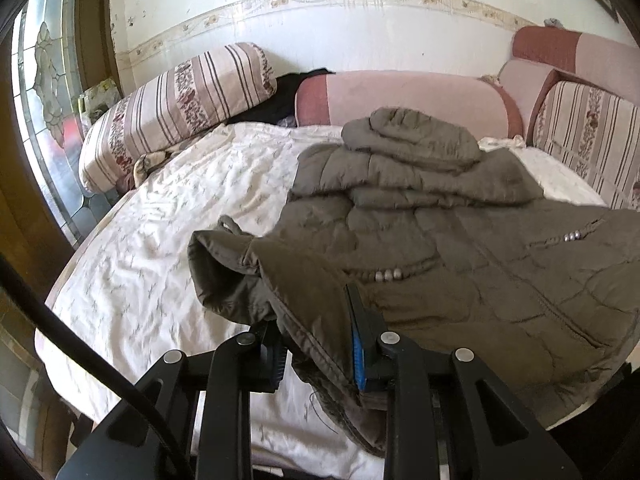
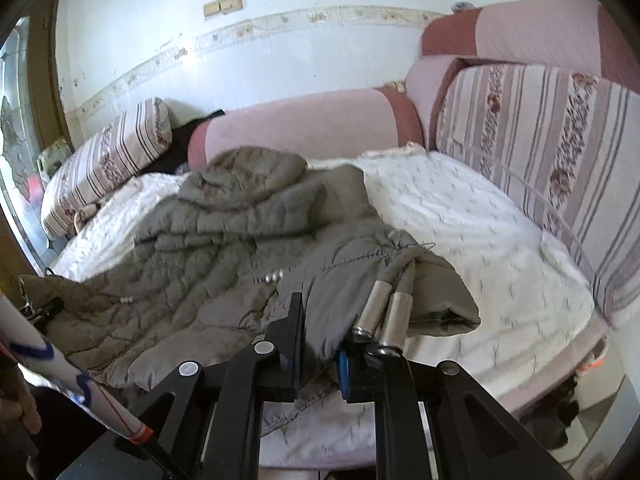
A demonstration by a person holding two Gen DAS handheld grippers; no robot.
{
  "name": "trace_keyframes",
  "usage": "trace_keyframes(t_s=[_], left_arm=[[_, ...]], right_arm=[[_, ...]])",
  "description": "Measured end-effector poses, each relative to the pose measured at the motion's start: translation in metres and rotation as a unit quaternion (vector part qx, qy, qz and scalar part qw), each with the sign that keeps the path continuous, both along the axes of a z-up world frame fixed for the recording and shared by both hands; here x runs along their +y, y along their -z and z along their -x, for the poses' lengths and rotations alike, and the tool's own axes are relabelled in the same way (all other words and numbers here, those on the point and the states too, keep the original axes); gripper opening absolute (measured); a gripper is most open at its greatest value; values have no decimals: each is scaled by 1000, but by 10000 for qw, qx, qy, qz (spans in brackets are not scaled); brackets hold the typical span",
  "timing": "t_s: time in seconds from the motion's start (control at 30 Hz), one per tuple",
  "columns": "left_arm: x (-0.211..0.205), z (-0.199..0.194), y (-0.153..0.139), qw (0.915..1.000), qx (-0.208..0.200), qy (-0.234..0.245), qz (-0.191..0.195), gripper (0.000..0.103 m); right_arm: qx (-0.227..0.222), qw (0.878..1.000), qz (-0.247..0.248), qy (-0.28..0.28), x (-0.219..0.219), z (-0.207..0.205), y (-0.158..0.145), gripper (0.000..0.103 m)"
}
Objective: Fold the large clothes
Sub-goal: 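Carry the hem over the jacket toward the hood with both grippers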
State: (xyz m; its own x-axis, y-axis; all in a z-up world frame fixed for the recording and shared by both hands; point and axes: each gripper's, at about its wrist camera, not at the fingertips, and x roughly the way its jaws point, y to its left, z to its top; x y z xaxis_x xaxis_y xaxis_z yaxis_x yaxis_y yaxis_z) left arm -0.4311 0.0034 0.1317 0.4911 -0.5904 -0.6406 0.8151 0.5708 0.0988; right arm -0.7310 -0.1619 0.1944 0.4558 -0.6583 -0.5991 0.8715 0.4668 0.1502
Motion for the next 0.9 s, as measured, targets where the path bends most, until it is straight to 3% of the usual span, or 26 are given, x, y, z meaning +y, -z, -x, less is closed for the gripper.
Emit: trace_keyframes(t_s=[0.17,0.33,0.43,0.5,0.6,0.73,0.9], left_arm=[[-28,-22,-35,9995,135,146,226,25],[-80,-55,-77,9985,184,250,459,30],[-127,-83,-102,9979,151,221,591,39],[-158,-102,-117,9973,193,210,679,51],[-188,-127,-136,9966,35,-18,823,71],[-216,-150,-144,9947,-144,-210,992,73],[-249,-155,-109,9970,-298,-140,697,74]], right_arm=[[-220,9997,101,-53,-33,-13,-33,13],[-257,9992,319,-3,-94,-43,-69,13],[-149,9991,388,131,-155,-74,-85,13],[-118,9992,295,245,-198,-90,-89,13],[-171,9988,-47,458,-269,-113,-83,13],[-22,9973,-323,663,-343,-145,-56,13],[194,9933,-582,979,-403,-182,-14,13]])
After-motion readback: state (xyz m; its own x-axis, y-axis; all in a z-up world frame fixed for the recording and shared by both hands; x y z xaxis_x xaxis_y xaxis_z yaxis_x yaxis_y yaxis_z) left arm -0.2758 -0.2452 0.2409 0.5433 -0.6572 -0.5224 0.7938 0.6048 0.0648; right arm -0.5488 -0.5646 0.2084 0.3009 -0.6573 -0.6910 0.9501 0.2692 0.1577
